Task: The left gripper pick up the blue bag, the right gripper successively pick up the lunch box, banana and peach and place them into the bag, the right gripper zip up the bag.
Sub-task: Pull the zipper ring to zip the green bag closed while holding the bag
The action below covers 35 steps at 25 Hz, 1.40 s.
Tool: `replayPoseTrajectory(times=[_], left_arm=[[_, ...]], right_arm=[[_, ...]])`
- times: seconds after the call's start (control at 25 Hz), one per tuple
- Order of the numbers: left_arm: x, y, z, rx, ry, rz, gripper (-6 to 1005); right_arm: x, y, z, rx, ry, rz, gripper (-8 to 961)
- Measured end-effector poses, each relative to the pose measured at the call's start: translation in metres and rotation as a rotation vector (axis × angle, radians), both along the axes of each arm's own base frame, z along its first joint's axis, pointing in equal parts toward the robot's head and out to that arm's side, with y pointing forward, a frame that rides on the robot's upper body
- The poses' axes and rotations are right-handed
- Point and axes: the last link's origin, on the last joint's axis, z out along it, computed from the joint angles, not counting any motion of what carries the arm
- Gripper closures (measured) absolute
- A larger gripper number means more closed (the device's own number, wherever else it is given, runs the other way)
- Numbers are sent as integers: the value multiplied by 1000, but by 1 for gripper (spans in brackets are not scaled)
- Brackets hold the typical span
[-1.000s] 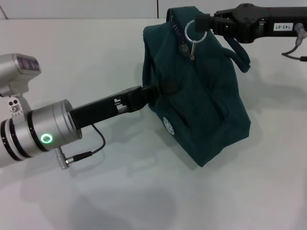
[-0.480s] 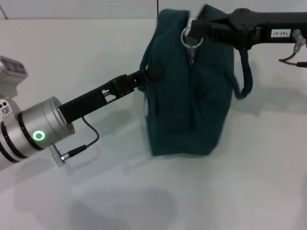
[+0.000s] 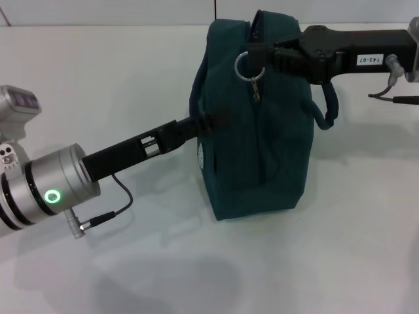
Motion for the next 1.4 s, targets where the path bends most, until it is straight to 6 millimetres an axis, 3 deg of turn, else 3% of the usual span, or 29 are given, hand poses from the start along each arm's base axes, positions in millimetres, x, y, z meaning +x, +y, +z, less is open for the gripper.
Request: replayPoseTrajectory(times=[0.2, 0.64, 1.4], left_arm=[[0, 0, 1, 7, 12, -16, 358], [-12, -4, 3, 19, 62, -13, 214], [-6, -1, -7, -3, 109, -51, 232]], right_arm=[[0, 0, -1, 2, -1, -1, 947], [-2, 1, -3, 0, 0, 6, 947], [-4, 2, -4, 5, -1, 12, 947]])
